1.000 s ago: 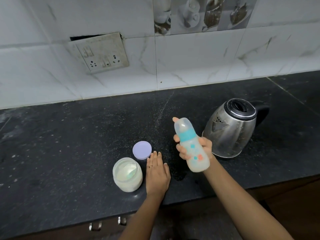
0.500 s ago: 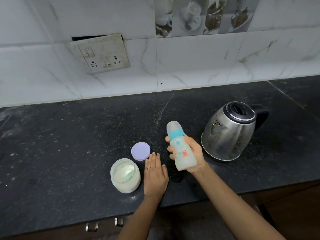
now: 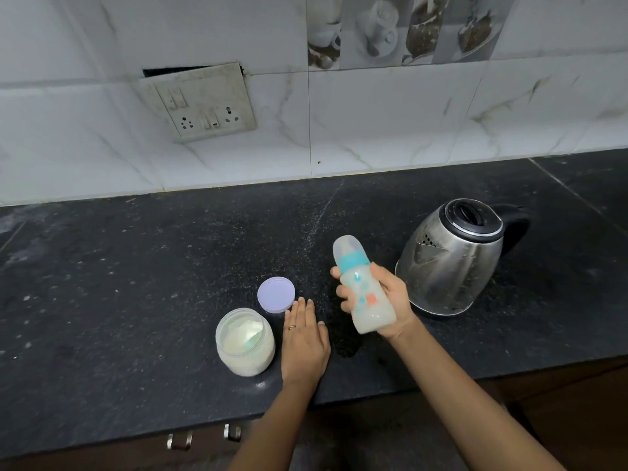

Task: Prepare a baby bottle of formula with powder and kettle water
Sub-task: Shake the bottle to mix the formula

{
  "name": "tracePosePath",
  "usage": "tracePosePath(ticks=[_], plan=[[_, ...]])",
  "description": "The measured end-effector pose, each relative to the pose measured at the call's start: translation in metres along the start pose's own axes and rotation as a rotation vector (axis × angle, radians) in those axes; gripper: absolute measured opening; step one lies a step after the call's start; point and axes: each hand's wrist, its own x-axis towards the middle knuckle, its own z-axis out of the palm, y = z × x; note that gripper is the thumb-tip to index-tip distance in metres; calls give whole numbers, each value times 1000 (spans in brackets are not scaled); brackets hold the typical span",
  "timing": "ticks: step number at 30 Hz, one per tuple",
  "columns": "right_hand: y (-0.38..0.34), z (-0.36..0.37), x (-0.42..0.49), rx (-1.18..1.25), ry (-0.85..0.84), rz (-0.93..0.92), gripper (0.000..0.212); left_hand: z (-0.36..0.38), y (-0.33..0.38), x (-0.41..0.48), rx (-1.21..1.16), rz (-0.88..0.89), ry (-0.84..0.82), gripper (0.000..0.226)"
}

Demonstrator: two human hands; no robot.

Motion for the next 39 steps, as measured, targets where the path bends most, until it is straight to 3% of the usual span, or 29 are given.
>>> tracePosePath(ticks=[2, 5, 9, 12, 16, 21, 28, 31, 35, 39], plan=[[-2, 3, 3, 10, -15, -14, 84, 2, 0, 0, 5, -13, -7, 56], [-5, -4, 9, 242, 98, -49, 92, 3, 0, 1, 12, -10, -4, 56], [-3, -2, 8, 15, 63, 8, 80, 3, 0, 1, 15, -16, -19, 58], [-1, -8, 12, 204, 151, -11, 90, 3, 1, 1, 18, -20, -14, 57], [3, 0, 8, 174, 52, 63, 73, 1, 1, 1, 17, -12, -20, 56], [-1, 13, 3, 221, -30, 56, 67, 0, 2, 1, 22, -5, -13, 55], [-10, 24, 1, 215, -54, 29, 54, 0, 2, 1, 28, -4, -12, 55], [-11, 26, -2, 165, -18, -21, 59, -1, 2, 2, 24, -7, -21, 55], [-18, 25, 4, 45, -33, 1, 81, -1, 1, 1, 5, -4, -20, 56], [-14, 28, 11, 269, 36, -106, 90, -1, 1, 1, -6, -15, -22, 58]])
